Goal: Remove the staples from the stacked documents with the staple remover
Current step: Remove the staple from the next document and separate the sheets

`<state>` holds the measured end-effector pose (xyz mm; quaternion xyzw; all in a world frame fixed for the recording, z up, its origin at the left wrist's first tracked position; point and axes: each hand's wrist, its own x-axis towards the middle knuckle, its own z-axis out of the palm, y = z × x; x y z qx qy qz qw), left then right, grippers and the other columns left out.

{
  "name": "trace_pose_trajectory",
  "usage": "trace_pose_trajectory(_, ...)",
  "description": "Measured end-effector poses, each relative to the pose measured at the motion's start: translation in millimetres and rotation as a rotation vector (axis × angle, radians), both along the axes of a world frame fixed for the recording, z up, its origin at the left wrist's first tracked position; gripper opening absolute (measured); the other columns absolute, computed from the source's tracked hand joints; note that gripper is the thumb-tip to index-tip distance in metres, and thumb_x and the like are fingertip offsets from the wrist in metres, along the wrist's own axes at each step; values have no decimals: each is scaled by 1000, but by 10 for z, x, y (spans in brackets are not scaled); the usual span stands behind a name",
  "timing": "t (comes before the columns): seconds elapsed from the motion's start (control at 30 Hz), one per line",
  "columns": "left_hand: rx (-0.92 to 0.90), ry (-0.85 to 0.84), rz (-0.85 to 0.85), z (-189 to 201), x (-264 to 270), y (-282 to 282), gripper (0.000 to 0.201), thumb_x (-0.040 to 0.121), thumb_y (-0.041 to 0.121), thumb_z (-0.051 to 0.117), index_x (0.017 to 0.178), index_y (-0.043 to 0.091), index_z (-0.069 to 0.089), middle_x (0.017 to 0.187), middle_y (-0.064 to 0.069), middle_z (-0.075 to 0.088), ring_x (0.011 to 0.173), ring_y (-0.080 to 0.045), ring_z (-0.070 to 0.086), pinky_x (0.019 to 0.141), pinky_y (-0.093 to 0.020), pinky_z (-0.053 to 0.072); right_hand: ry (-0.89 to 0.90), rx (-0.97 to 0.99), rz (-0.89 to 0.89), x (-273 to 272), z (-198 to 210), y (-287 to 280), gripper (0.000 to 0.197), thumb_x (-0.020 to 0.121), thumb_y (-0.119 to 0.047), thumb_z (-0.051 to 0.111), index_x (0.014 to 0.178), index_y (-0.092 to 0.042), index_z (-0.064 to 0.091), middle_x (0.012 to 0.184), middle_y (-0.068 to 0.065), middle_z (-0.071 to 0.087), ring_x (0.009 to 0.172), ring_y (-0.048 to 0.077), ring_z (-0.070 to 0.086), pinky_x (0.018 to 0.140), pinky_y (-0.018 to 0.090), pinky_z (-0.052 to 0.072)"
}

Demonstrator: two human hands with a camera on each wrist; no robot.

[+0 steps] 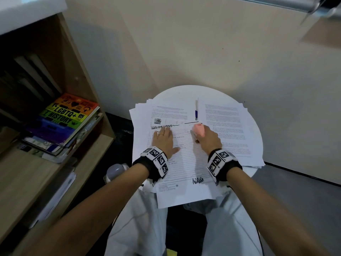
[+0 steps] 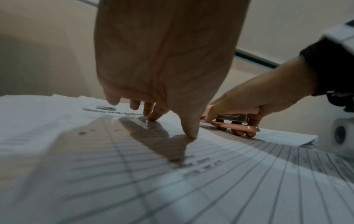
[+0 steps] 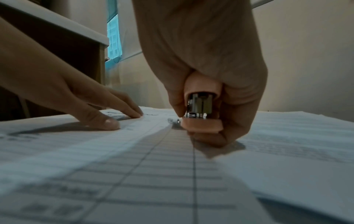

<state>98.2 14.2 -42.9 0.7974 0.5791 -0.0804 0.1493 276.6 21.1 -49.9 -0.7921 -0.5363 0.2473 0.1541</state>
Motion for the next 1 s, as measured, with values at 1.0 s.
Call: trace_pose_trajectory(1.0,-200,-54,-231,54,433,258,81,89,17,63,151,15,12,160,5,-2,148,-23,-4,115,-59,15,-10,-57,-72,1,64,-64,45,97,-31,47,137,-11,39,125,17,54,108,34,57,79,39,47)
